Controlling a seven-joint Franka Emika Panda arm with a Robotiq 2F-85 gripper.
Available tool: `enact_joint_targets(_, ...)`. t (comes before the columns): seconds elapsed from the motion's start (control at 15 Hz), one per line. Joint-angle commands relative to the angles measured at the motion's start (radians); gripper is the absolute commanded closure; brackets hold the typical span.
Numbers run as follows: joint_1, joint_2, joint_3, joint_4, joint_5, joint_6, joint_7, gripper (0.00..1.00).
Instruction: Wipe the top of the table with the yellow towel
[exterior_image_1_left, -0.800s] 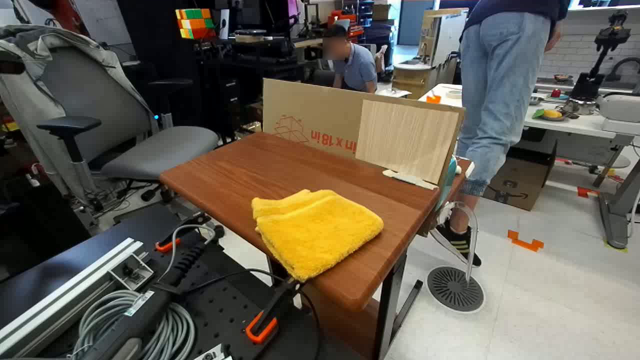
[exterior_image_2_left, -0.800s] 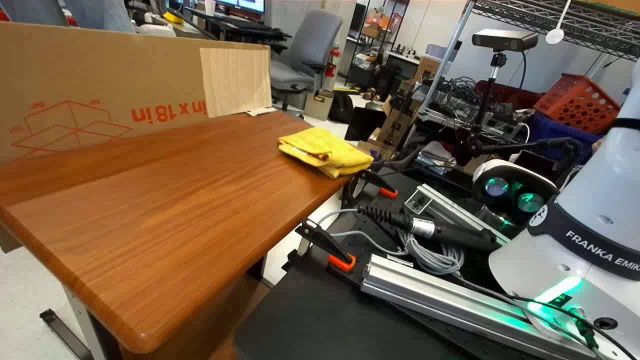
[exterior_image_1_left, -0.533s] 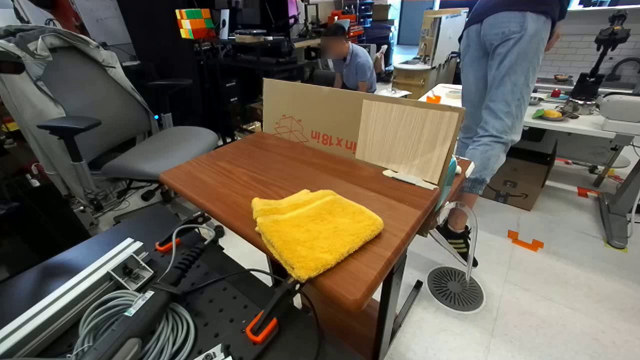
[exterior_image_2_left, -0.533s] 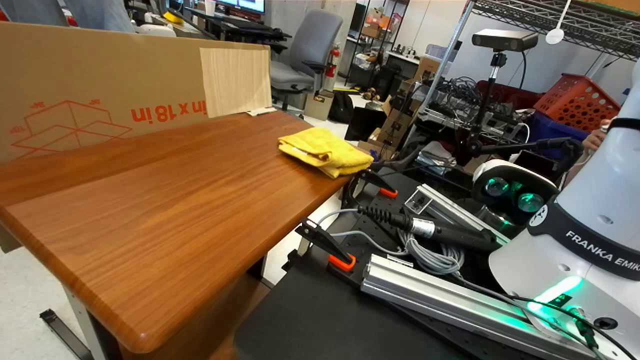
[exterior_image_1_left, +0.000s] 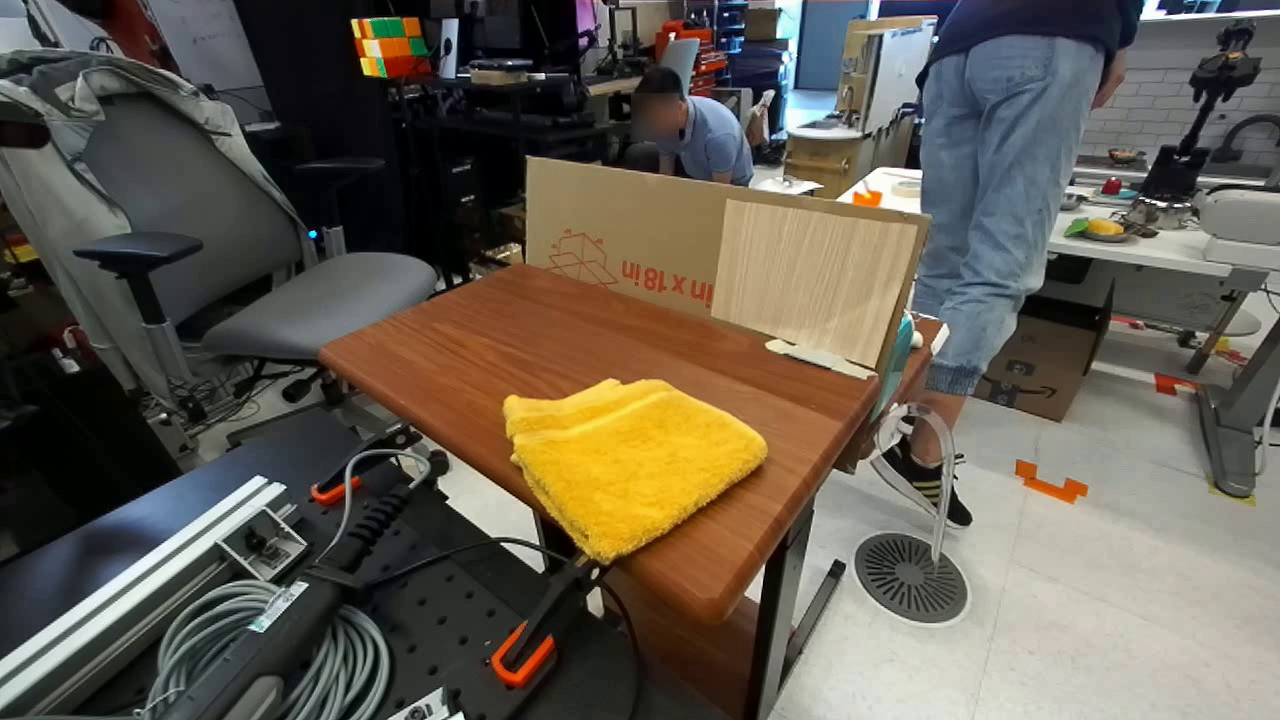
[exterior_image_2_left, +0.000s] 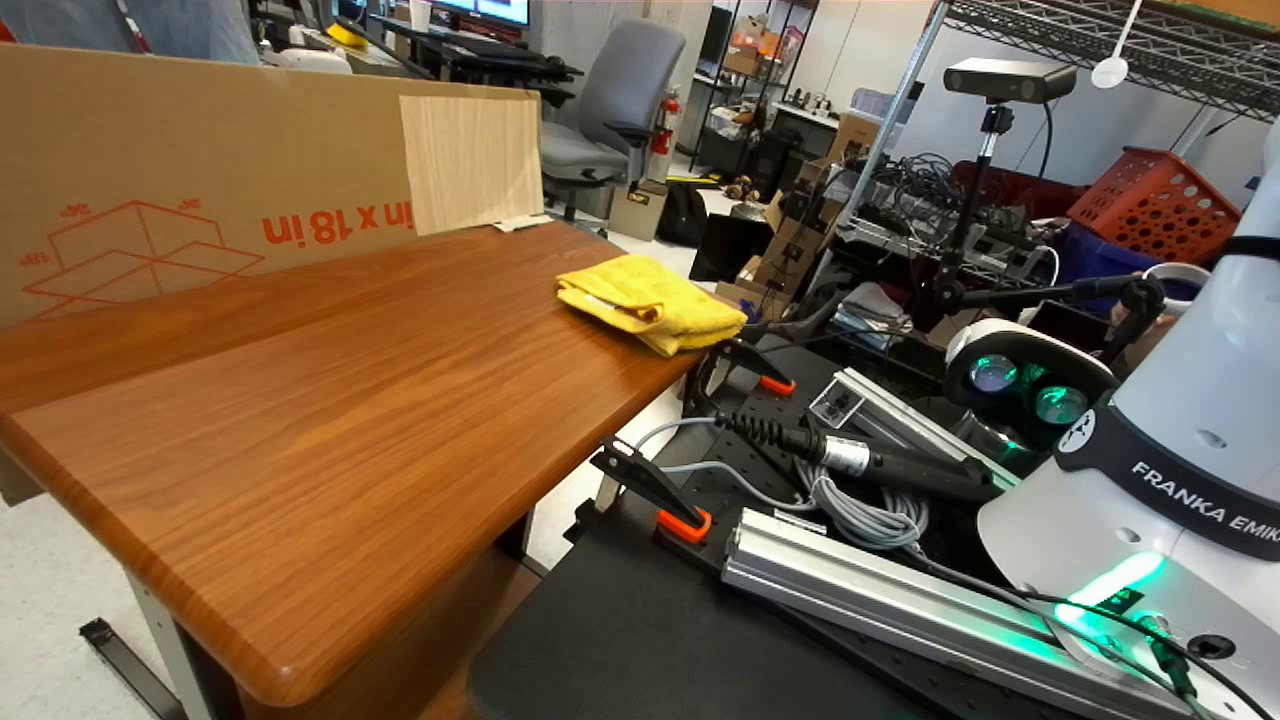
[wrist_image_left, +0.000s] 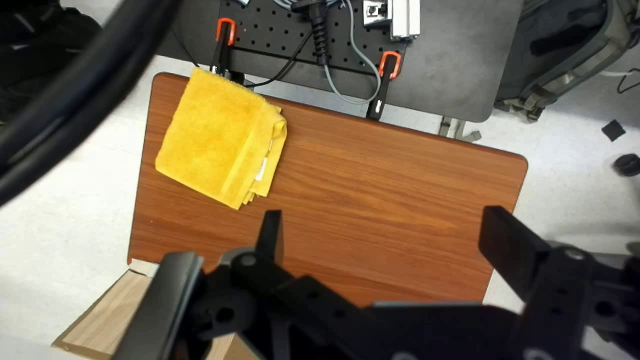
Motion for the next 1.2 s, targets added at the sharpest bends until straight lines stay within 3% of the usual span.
enact_joint_targets(0.0,-0.029,-0.009,-0.056,-0.053,0.002,0.105,0.076,0.00)
enact_joint_targets(0.47,-0.180,0.016,-0.202,-0.387,-0.040,0.463,0.236,0.00)
enact_joint_targets(0.67,-0.221,0.058,-0.253,-0.486,-0.007,0.626,0.244,0.00)
enact_joint_targets(0.73,-0.208,0.048,-0.239,-0.443,-0.020,0.547,0.222,0.00)
enact_joint_targets(1.07,-0.222,0.067,-0.256,-0.484,-0.020,0.608,0.232,0.00)
enact_joint_targets(1.13,-0.209,0.049,-0.264,-0.506,0.077,0.689,0.243,0.00)
